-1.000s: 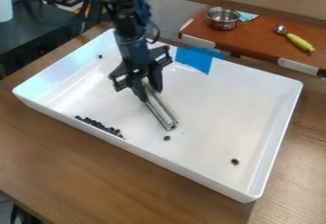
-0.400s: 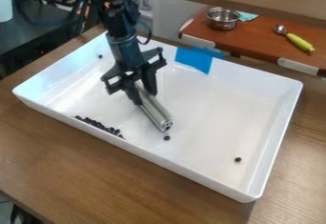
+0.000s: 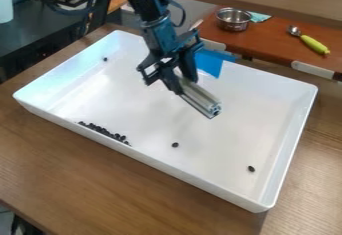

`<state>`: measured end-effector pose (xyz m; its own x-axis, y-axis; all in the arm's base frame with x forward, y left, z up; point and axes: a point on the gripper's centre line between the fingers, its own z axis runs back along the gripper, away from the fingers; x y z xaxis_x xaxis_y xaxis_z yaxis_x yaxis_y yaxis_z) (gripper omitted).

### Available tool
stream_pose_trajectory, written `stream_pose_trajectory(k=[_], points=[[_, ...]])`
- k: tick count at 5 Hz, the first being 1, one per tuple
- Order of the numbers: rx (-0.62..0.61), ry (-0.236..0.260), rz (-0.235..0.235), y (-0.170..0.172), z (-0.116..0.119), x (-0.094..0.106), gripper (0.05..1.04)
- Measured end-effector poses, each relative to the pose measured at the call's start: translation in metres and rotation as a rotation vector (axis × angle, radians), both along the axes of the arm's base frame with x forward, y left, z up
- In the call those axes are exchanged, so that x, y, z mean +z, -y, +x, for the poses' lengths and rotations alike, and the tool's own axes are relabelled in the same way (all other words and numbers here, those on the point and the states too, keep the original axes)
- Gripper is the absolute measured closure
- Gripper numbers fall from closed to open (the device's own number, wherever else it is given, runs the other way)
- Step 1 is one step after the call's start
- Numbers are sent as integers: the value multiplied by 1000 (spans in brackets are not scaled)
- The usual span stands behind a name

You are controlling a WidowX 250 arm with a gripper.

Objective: Sweep into pile

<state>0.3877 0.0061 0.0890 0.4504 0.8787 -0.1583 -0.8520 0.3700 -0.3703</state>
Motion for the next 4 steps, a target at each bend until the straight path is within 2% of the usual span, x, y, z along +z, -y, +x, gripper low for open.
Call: stream_pose_trajectory(k=[1,2,3,4], points=[[-36,7,41,9,1,-2,710],[-85,-31,103,6,-15,-24,710],[-110,-49,146,-19,-42,-37,710],[-132,-20,147,-33,-56,-27,710]])
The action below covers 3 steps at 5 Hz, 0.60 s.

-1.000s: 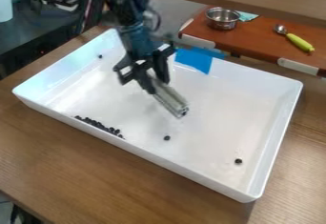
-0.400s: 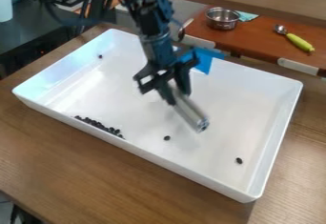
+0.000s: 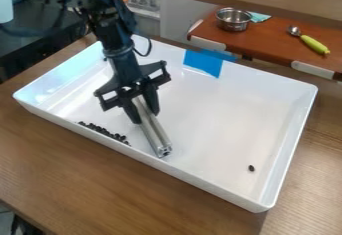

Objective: Sweep into pile

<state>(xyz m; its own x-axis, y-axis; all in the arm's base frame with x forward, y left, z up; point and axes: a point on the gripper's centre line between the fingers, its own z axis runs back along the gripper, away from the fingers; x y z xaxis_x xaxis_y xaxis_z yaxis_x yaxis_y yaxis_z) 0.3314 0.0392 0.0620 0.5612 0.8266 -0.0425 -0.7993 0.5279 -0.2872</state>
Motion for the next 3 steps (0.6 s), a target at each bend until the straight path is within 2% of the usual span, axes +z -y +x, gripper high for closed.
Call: stream_pose_trajectory(k=[1,2,3], points=[[30,-11,-6,-24,-12,11,710],[69,-53,13,-39,-22,16,710],[75,-55,-10,-40,-22,20,710]])
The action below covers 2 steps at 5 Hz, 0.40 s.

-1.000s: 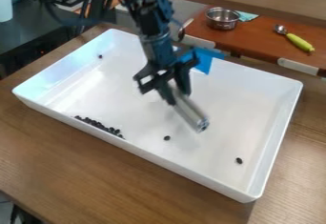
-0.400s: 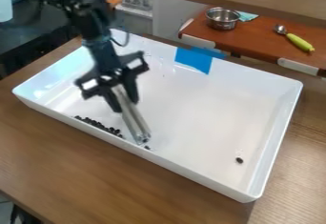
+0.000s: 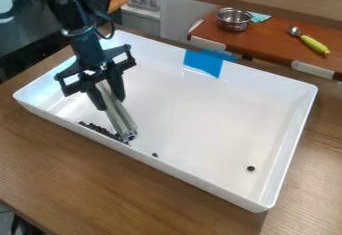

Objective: Sweep into pile

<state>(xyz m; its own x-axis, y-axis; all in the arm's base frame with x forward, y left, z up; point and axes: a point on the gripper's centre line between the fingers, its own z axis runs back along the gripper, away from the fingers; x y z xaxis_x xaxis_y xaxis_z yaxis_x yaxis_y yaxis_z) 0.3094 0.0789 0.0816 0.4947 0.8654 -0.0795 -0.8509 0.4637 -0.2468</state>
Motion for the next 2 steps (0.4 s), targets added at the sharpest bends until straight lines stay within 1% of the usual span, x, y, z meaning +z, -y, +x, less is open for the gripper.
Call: stream_pose_trajectory(k=[1,2], points=[[129,57,-16,7,35,22,710],[247,4,-74,32,73,26,710]])
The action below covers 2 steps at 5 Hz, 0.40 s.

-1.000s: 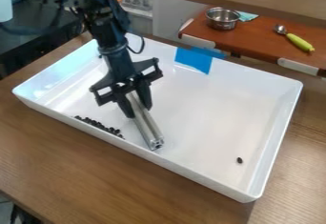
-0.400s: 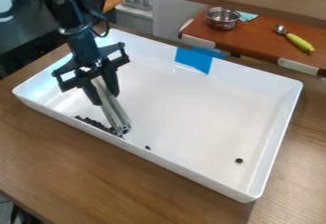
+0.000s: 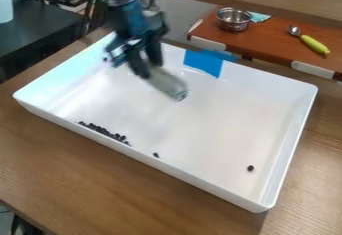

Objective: Sweep into pile

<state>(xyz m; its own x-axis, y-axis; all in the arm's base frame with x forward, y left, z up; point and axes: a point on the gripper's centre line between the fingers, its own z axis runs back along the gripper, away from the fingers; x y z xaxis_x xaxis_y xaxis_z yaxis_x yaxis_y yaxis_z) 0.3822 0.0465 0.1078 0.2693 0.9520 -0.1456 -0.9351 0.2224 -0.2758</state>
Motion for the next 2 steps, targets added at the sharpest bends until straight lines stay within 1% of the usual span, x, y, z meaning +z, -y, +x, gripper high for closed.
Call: stream_pose_trajectory(k=[1,2], points=[[96,-36,4,18,37,-3,710],[200,-79,43,22,65,-16,710]])
